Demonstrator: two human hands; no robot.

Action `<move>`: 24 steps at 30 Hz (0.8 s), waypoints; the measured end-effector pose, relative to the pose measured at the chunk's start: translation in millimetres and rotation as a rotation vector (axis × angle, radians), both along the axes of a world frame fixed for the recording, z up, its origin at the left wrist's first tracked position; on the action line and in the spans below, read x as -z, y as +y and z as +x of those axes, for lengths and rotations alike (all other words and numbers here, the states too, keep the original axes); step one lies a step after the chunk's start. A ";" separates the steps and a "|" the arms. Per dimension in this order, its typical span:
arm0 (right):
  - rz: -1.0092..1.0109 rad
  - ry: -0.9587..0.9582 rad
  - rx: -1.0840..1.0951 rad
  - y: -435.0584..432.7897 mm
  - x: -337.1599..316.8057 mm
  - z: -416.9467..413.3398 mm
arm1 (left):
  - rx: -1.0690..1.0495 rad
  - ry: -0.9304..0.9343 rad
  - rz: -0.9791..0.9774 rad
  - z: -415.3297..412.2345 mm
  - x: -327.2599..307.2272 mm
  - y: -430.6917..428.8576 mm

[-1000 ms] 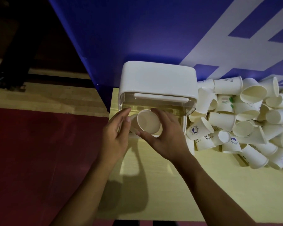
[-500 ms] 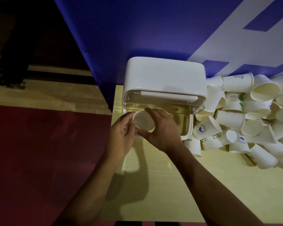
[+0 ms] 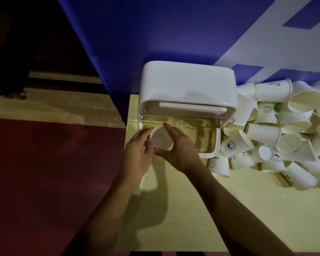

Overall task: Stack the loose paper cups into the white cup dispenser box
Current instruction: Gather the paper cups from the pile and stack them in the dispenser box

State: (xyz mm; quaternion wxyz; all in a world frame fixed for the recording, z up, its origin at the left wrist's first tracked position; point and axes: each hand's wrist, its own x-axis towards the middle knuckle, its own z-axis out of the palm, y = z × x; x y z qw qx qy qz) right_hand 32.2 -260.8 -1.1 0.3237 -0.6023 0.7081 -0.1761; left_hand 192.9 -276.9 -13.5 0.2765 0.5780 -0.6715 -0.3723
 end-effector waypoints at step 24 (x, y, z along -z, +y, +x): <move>-0.259 0.042 0.277 95.2 -33.2 -82.8 | 0.202 0.038 -0.155 -73.2 -55.1 41.6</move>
